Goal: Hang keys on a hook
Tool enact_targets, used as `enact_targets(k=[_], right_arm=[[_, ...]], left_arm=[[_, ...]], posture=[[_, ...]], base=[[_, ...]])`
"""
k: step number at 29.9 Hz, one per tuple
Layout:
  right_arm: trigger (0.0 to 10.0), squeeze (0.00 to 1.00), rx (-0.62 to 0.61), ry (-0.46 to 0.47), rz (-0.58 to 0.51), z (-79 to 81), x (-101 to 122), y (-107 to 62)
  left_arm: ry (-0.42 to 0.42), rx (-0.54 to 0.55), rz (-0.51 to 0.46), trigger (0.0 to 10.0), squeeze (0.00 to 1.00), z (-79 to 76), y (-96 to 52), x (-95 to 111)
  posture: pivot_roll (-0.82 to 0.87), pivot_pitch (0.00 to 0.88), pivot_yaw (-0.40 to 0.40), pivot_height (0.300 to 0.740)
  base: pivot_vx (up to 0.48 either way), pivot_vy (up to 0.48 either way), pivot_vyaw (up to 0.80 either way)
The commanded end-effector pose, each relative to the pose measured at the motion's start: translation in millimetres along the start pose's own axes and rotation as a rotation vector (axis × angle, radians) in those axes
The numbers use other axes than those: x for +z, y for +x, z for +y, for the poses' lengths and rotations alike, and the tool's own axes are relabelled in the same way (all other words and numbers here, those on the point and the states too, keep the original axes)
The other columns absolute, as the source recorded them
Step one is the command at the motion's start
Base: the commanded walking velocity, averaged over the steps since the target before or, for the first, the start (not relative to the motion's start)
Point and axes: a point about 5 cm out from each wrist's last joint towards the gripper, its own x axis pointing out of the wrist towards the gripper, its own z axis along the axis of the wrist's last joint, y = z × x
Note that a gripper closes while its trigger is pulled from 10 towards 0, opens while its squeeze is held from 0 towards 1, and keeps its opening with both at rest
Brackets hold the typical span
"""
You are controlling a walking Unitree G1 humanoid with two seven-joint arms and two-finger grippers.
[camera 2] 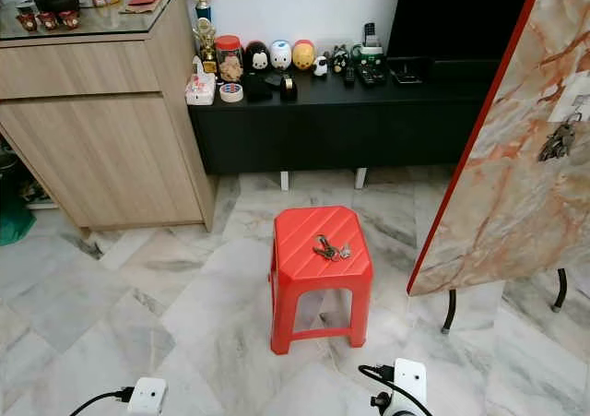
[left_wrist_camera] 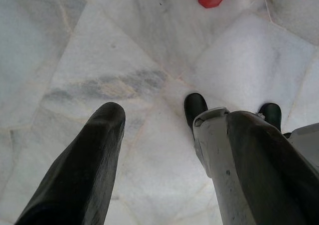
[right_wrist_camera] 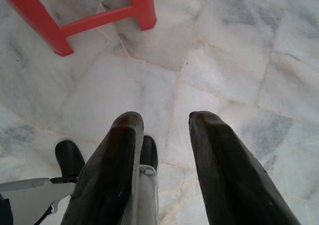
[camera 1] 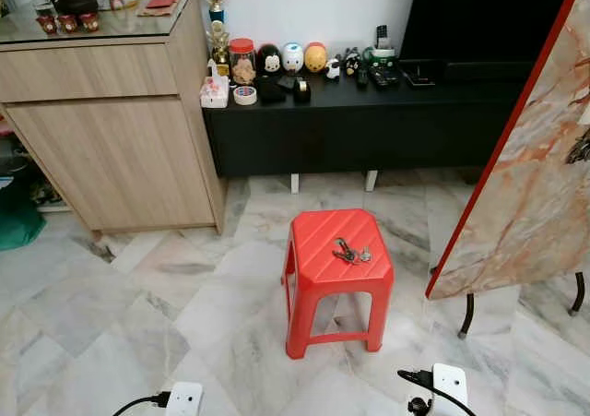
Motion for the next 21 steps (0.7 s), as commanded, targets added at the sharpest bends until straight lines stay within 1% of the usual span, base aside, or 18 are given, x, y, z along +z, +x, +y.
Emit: enact_targets(k=[1, 21], right_arm=[[10.0, 0.0, 0.001, -0.003, -0.002, -0.4, -0.1, -0.1], [10.0, 0.0, 0.004, -0.002, -0.001, -0.6, -0.7, -0.2]], left_arm=[[0.003, 0.003, 0.017, 10.0, 0.0, 0.3, -1.1, -5.0], [0.002, 0.005, 0.015, 10.0, 0.0, 0.0, -1.2, -5.6]], posture=[[0.03, 0.0, -0.003, 0.74], [0.03, 0.0, -0.003, 0.74]], base=[[0.255, 0.0, 0.0], [0.281, 0.0, 0.0]])
